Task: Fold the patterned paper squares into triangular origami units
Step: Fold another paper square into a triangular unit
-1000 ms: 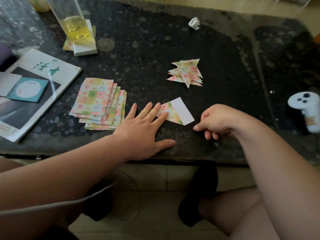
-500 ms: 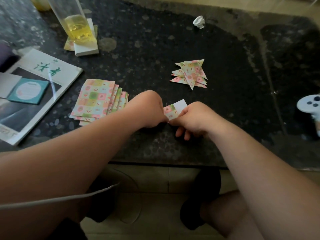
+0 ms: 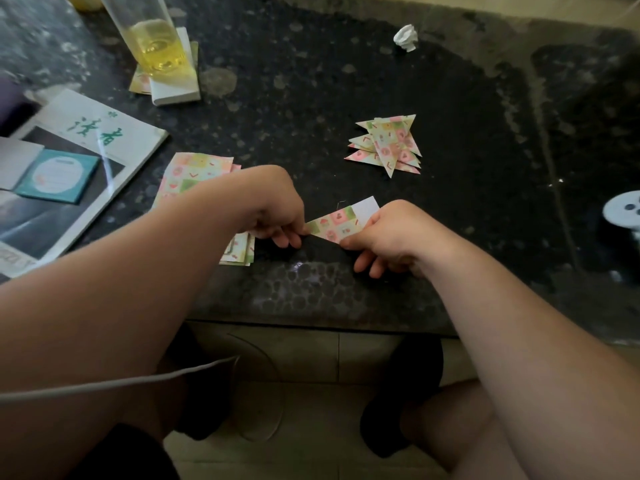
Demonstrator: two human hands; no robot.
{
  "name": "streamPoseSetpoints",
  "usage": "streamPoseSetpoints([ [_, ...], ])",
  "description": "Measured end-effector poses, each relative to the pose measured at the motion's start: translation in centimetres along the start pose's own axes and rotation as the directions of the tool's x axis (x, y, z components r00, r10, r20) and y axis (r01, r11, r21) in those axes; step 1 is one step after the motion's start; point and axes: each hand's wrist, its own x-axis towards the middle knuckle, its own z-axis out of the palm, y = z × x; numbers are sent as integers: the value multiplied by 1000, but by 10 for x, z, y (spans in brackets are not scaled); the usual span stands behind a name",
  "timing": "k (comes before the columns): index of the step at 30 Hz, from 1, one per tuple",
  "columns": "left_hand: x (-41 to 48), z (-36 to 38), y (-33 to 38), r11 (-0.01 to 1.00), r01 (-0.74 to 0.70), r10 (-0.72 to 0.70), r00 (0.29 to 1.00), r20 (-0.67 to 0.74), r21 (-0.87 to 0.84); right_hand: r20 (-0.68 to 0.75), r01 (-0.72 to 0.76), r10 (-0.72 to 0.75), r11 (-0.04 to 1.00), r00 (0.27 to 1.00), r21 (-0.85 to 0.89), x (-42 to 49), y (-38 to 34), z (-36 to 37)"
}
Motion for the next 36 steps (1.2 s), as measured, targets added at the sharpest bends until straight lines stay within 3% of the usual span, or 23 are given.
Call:
streamPoseSetpoints([
  [12,0,-15,-14,1000,-13,14,999,-44,26,7,-13,13,1000,1000,11,1,0,-1],
  [16,1,-19,-19,982,-109,139,970,-198,157,16,-5,4,1000,1000,12,2,1,-2],
  [19,-5,-16,-19,973,-214,226,952,-205,81,30,-3,4,1000,1000,-7,2,0,-3],
  [22,-8,-4,-17,938,-292,335,904,-265,187,28,2,0,999,1000,-51,2,-1,-5],
  [25,-2,9,-18,911,-282,363,894,-262,299,0,10,-11,992,1000,-128,2,0,-8],
  [36,1,9,-16,927,-277,336,912,-235,252,33,-74,91,934,995,-350,-2,36,-51],
])
